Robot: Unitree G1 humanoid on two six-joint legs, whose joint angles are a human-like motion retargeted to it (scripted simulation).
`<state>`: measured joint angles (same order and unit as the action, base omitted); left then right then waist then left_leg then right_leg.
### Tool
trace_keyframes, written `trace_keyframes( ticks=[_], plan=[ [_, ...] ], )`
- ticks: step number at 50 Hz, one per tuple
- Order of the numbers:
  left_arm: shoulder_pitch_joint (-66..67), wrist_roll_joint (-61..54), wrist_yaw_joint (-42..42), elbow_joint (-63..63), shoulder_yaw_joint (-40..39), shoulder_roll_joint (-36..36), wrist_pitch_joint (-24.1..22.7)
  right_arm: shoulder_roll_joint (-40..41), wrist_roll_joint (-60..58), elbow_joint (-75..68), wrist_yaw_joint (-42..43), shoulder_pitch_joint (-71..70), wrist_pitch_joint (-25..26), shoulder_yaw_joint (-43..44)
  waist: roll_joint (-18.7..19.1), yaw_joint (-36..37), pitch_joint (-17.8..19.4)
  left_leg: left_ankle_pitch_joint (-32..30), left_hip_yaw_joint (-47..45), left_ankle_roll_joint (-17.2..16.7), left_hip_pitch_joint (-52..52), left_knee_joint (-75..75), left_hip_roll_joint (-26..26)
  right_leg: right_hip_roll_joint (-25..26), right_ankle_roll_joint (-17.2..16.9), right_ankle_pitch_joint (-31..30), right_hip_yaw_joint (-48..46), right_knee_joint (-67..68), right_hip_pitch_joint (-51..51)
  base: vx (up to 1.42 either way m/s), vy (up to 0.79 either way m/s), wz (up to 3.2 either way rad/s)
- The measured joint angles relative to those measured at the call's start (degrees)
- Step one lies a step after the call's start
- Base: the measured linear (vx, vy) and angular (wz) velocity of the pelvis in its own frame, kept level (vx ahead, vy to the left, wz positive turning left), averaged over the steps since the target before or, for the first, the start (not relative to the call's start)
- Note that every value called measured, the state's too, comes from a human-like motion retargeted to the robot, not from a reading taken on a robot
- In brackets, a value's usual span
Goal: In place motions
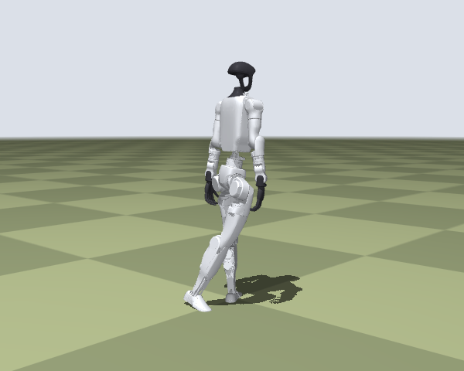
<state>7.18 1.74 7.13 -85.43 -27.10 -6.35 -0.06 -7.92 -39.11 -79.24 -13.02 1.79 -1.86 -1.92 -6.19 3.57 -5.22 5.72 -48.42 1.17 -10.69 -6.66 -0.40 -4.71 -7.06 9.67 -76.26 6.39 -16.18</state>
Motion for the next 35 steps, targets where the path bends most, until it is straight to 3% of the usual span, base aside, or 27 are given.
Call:
trace_keyframes(
  ticks=[3, 6, 8, 9, 14, 20, 22, 25, 30, 35],
  plan=[
    [-0.4, -0.7, -0.2, -3.3, 0.4, 0.0, 0.4, 0.2, -1.1, 1.7, 0.7, 1.3, -1.5, -0.7, 4.9, -3.5, -1.6, 0.3, 5.6, 1.7, -0.5, 0.7, 3.2, -0.3, 7.2, -4.5, 12.2, 8.2, 2.3, 0.13, -0.16, 0.98],
    [-3.4, -0.4, -0.3, -4.2, 2.4, -0.3, 0.9, -0.1, 1.3, 1.1, 1.2, 1.9, -1.3, -1.2, 8.0, -7.7, -0.6, -0.3, 11.1, 2.6, -0.6, 1.3, 4.6, -0.2, 4.9, -3.1, 35.3, 20.4, 12.4, -0.05, -0.15, 1.51],
    [-6.1, 0.0, -0.3, -2.9, 4.5, -0.8, 0.8, -0.2, 3.8, 0.2, -0.1, 1.8, -0.7, -0.8, 10.2, -11.4, 1.4, -1.1, 16.9, 3.0, -0.7, 1.7, 5.6, 0.3, 2.9, -1.1, 43.4, 28.5, 19.0, -0.17, -0.15, 2.04],
    [-7.4, 0.1, -0.2, -1.8, 6.0, -1.0, 0.7, -0.3, 4.8, -0.3, -1.0, 2.1, -0.6, -0.6, 10.8, -12.3, 2.1, -1.4, 18.8, 3.1, -0.5, 2.0, 5.8, 1.0, 3.5, -0.4, 45.2, 29.9, 21.0, -0.15, -0.13, 1.73],
    [-13.5, 0.8, 0.7, 2.8, 12.8, -2.3, 0.2, -0.7, 5.5, -1.9, -1.4, 3.6, 0.0, -0.1, 11.4, -12.2, 2.5, -1.9, 22.6, 3.2, -0.9, 2.9, 5.4, 3.1, 7.7, 1.3, 53.4, 27.0, 29.7, -0.1, -0.07, 0.66],
    [-17.7, 1.0, 0.7, 5.9, 18.3, -1.1, -0.7, -0.9, 5.7, -5.1, -0.4, 4.3, 1.0, 0.3, 8.6, -13.3, 5.0, -1.5, 26.9, 3.6, 2.0, 2.6, 0.8, 6.8, 5.3, -0.1, 70.2, 9.3, 31.9, -0.01, 0.03, 0.9],
    [-18.1, 1.1, 1.1, 5.8, 19.6, -0.8, -0.9, -0.9, 6.1, -5.9, -0.5, 4.6, 1.2, 0.3, 6.8, -13.3, 5.7, -1.3, 27.8, 3.7, 4.0, 2.6, -1.7, 6.4, 8.1, -8.0, 71.3, 3.4, 29.2, 0.18, 0.05, 0.62],
    [-18.6, 2.6, 2.1, 3.8, 20.6, -1.3, -0.7, -0.4, 6.1, -7.8, -0.7, 4.4, 1.6, 0.5, 5.1, -9.9, 4.7, -1.1, 26.6, 3.5, 5.5, 2.5, -2.9, 3.8, 8.3, -5.8, 62.5, 0.9, 25.1, 0.21, 0.04, 0.05],
    [-16.3, 3.2, 0.0, -1.6, 19.8, 0.3, -1.0, 0.2, 5.9, -8.6, -1.0, 3.7, 2.0, 1.3, 5.2, -9.4, 5.0, -0.7, 30.4, 4.0, 8.6, 2.2, -3.7, 5.0, 8.2, -7.4, 60.9, -4.7, 19.2, 0.21, 0.03, 0.59],
    [-12.3, 6.4, 0.9, -6.3, 15.1, -0.9, 0.1, 0.5, 5.3, -7.5, -1.2, 2.7, 1.7, -0.4, 5.2, -9.0, 1.7, 0.2, 30.8, 3.4, 8.9, 2.3, -4.1, 4.8, 8.7, -6.5, 61.4, -4.8, 19.0, 0.2, 0.06, 0.11]
  ],
)
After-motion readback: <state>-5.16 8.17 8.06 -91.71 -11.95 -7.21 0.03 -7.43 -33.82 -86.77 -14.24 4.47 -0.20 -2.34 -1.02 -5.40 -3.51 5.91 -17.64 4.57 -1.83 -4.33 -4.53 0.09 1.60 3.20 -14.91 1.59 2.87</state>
